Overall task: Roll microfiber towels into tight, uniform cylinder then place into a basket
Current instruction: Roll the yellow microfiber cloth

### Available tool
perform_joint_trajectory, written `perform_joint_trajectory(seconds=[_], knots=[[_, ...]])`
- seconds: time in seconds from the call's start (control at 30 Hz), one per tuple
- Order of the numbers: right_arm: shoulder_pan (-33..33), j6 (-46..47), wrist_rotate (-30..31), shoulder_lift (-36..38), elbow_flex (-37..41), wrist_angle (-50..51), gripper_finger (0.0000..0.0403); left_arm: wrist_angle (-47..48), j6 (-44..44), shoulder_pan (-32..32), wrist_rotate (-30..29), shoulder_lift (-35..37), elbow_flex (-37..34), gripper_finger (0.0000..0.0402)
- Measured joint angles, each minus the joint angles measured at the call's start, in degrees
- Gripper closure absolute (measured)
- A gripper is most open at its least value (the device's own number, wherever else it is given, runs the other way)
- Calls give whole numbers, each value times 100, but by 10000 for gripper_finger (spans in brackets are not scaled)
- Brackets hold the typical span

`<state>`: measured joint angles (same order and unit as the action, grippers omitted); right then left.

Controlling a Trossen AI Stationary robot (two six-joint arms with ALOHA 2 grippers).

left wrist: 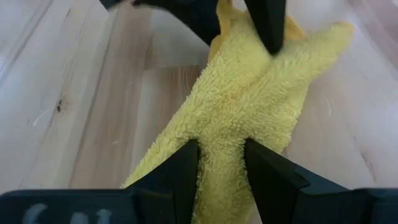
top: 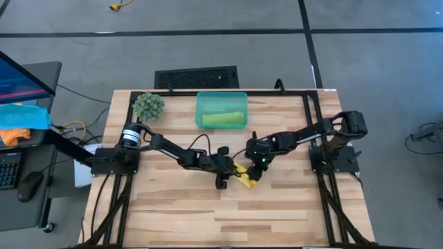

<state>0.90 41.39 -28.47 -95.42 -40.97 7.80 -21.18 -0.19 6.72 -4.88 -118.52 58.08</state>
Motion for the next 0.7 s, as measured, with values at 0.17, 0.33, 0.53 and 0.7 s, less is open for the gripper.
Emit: perform_joint_trajectory(seconds=[0.17,0.33,0.53,0.7], knots=[[-172,-115,57,497,13,394,207,98,-224,2,1,4,2,274],[-75,-141,826,1241,2,377,209,109,-257,2,0,0,0,274],[478,-112,1697,1554,0,241,207,95,-344,2,-2,-7,-7,274],[1023,-413,1775,1225,0,-378,210,91,-349,4,0,-7,-10,274]])
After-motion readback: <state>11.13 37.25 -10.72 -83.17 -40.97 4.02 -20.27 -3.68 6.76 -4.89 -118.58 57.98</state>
